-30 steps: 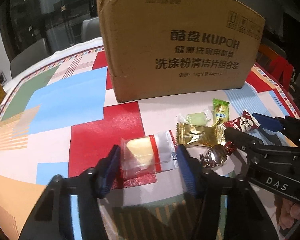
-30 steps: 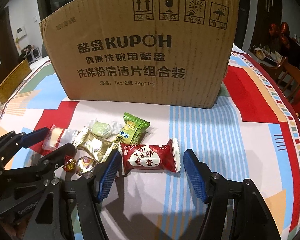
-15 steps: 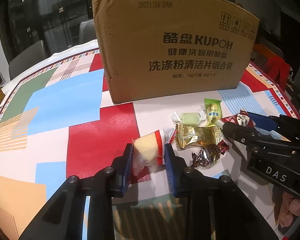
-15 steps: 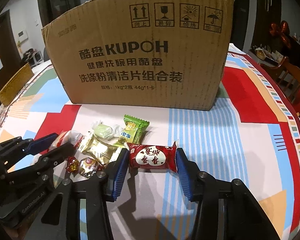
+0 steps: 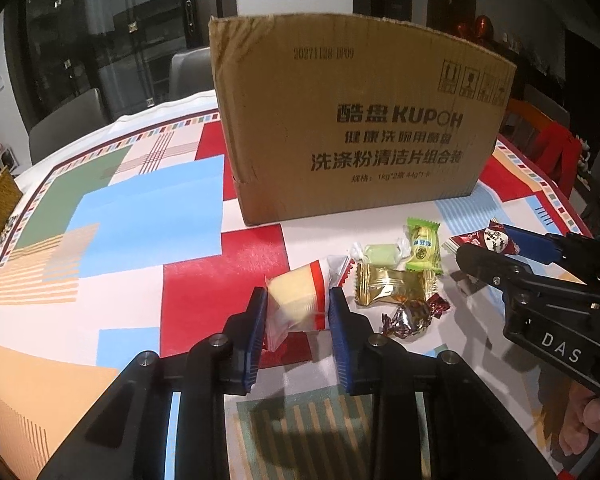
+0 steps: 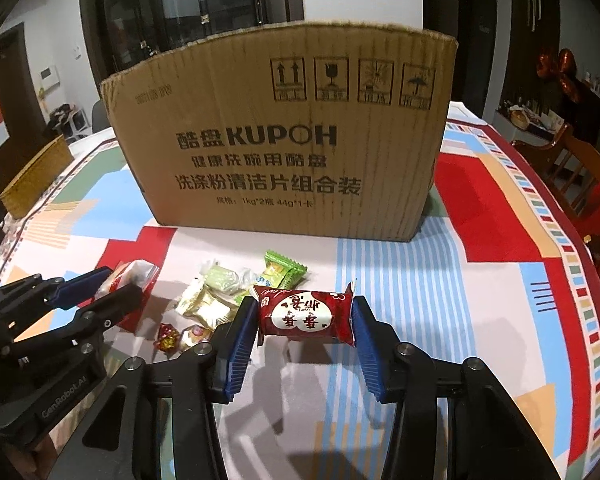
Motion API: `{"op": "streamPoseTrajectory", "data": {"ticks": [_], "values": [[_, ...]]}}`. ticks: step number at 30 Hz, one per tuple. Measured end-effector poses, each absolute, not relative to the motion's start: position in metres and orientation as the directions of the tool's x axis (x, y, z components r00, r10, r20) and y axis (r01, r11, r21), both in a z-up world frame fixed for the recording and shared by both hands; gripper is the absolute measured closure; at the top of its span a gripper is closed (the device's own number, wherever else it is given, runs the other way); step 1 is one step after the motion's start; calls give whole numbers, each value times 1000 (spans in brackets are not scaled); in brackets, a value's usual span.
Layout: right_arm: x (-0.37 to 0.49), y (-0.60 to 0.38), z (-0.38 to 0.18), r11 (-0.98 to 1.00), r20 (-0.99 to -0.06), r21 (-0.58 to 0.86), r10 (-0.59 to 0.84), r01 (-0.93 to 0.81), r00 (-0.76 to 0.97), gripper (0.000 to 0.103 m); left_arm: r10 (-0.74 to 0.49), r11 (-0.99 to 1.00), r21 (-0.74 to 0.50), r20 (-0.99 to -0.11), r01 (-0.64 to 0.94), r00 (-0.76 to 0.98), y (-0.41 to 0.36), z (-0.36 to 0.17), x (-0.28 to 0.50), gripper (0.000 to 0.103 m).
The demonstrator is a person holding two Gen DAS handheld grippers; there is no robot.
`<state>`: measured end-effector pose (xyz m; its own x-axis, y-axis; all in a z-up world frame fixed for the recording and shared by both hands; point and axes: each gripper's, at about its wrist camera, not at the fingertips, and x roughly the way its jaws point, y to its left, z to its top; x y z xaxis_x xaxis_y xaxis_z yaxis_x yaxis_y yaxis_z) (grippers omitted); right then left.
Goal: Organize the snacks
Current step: 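Grasp the clear-wrapped yellow cake with the left tool while the right tool grasps the red cake, then lift both held cakes and carry them over the cardboard box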
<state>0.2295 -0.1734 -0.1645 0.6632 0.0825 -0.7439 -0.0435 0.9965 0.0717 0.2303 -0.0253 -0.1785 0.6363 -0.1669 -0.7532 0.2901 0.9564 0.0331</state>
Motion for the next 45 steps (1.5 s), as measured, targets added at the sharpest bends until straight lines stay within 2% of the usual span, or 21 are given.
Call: {"op": "streamPoseTrajectory", "data": {"ticks": [45], "values": [[200,-185,-79,998,-631,52,64,-40,773,55,-183,965,24,-646,259,741,-26,-84,213,72]]}}
